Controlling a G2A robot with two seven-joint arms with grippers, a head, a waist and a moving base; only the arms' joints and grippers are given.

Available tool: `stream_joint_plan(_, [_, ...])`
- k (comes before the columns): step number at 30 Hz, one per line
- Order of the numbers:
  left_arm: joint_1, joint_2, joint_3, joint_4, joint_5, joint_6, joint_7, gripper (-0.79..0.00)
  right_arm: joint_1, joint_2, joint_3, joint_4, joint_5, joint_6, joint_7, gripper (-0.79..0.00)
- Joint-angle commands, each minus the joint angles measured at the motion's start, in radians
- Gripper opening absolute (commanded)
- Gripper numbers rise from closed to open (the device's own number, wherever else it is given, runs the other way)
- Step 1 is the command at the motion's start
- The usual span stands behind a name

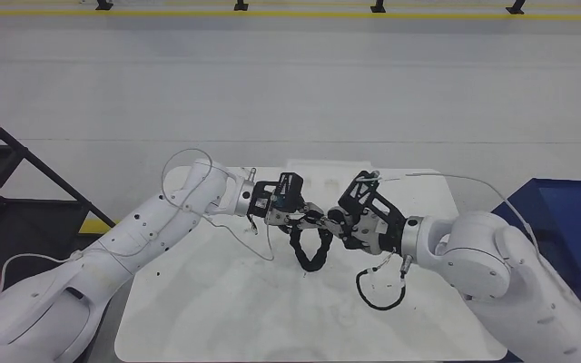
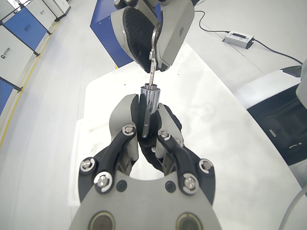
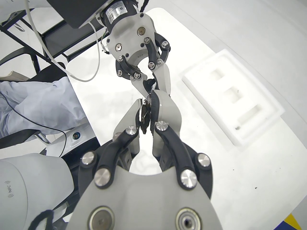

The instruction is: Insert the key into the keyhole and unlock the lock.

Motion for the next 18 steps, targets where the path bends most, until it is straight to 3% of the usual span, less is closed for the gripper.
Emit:
stream_joint_plan(1, [0.009,0.001,-0.012,0.004,-0.002,0.001,0.004,-0.785,-0.005,0.0,0.005,-0.007,0.0,-0.001,-0.003,0.0])
stream_joint_plan(8, [0.04,0.002,-0.06,0.035,-0.028,0.004,0.039,-0.785,-0.067,0.01,0.075,-0.029,-0.039,0.006,-0.047,0.0])
stream_joint_plan(18, [0.078,0.003,-0.12,0.013,-0.026,-0.003,0.091,-0.785,-0.151,0.012,0.097,0.039,-0.05,-0.099,-0.145,0.0])
